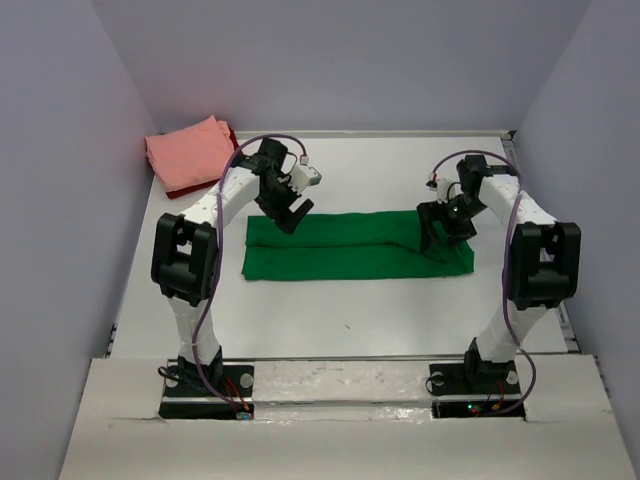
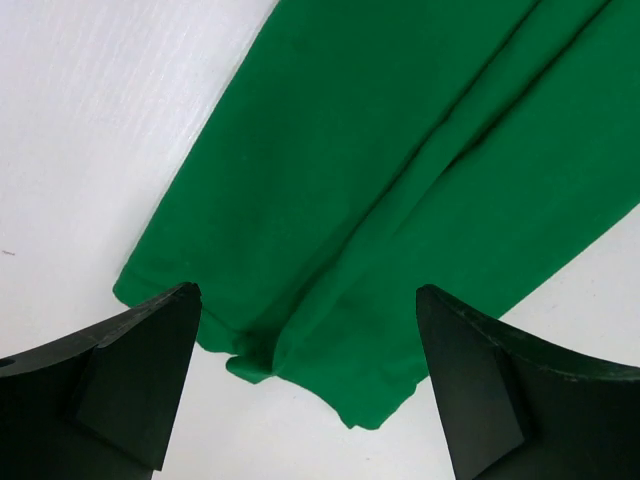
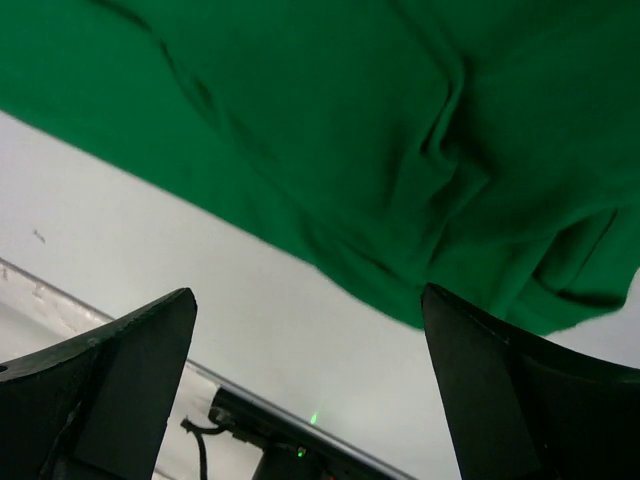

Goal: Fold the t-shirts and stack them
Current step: Fold the other side of the tshirt into a rectangle, then rotate the tshirt 90 degrees

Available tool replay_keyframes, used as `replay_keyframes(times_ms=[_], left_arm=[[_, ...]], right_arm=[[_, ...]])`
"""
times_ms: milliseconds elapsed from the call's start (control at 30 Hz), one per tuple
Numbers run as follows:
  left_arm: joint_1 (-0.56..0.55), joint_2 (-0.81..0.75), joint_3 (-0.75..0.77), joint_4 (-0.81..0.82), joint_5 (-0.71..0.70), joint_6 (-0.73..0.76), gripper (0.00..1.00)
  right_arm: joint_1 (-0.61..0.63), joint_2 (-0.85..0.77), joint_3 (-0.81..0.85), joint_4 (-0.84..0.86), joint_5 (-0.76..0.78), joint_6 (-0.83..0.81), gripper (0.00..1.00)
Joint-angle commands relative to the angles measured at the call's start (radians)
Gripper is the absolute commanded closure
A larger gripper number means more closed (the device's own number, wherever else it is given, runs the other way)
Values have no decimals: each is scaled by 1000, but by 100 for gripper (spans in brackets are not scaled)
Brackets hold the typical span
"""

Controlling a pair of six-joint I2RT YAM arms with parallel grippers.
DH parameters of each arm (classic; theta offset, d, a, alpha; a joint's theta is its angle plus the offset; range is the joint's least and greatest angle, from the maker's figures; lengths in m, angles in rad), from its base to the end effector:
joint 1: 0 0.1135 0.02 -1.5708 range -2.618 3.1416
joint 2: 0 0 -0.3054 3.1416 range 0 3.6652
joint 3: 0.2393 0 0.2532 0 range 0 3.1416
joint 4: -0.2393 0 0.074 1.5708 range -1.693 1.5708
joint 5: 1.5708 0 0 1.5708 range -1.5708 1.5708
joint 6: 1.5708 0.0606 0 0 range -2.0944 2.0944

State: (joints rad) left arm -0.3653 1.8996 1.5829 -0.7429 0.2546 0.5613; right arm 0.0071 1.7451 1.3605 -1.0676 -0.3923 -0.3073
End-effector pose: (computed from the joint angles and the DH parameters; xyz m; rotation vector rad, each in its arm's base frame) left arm 0.4017 -0.1700 0.2673 1.2385 2.2847 -0.2645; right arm 0.3387 0.0256 0.2485 -0.4907 2.8758 0.5472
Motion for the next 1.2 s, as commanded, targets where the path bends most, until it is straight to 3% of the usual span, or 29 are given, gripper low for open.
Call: replay_keyframes(times_ms=[0,133,400,1167], left_arm=[[-3,-19,-6,36,75,20,1],[-3,-5,-4,37,94,19,1],[-4,-4,-60,53,126,15,1],[3,128,-150,31,98,-12,1]], right_arm=[[2,100,126,95,-16,-9,0],[2,214,238,98,-3,-24,0],[2,324,296,87,4,-39,0],[2,255,221,28,47,-76,0]])
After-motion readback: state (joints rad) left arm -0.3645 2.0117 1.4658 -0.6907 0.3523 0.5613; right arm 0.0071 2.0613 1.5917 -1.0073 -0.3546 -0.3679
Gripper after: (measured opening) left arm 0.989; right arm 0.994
